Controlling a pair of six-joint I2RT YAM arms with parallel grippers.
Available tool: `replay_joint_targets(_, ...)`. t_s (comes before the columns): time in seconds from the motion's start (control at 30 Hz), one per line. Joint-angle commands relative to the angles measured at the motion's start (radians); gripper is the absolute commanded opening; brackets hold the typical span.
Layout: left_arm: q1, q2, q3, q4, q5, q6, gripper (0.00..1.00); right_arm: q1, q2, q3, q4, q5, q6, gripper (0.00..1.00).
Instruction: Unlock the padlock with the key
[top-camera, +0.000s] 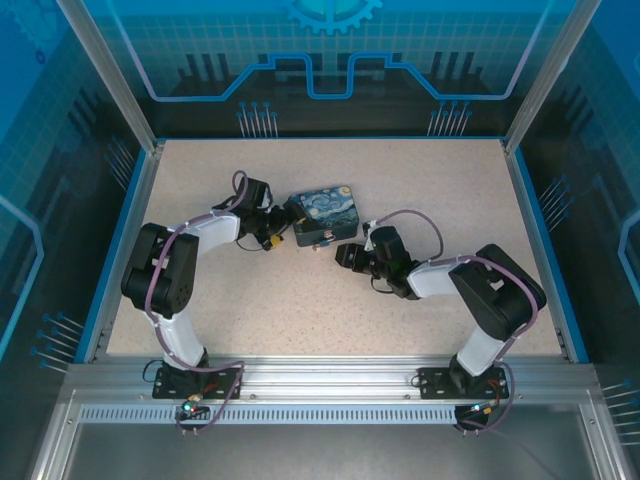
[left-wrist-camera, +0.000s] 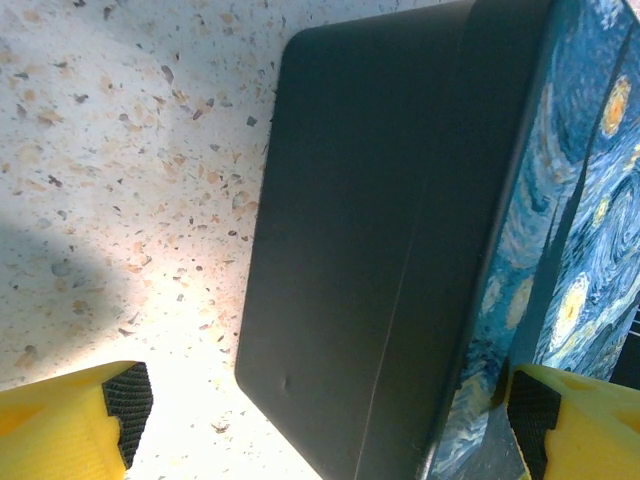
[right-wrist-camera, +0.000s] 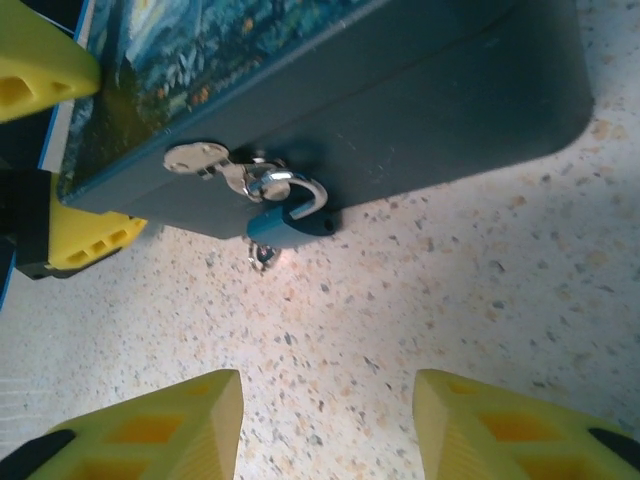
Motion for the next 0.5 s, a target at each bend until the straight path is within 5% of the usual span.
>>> replay_joint_targets(0.0, -0.001, 0.020, -0.017, -0.005, 0.022, -0.006, 0.93, 0.013, 0.036, 0.050, -0.004, 0.010, 0.026, 0.54)
replay_joint_targets(0.2, -0.001, 0.023, -0.016, -0.008, 0.021, -0.006, 0.93, 0.083, 0.066, 0.127, -0.109, 0.131, 0.060, 0.64)
replay_joint_targets(0.47, -0.001, 0.025, -0.016, -0.007, 0.023, -0.009, 0.93, 0.110, 0.108, 0.168, -0.154, 0.167, 0.075, 0.65)
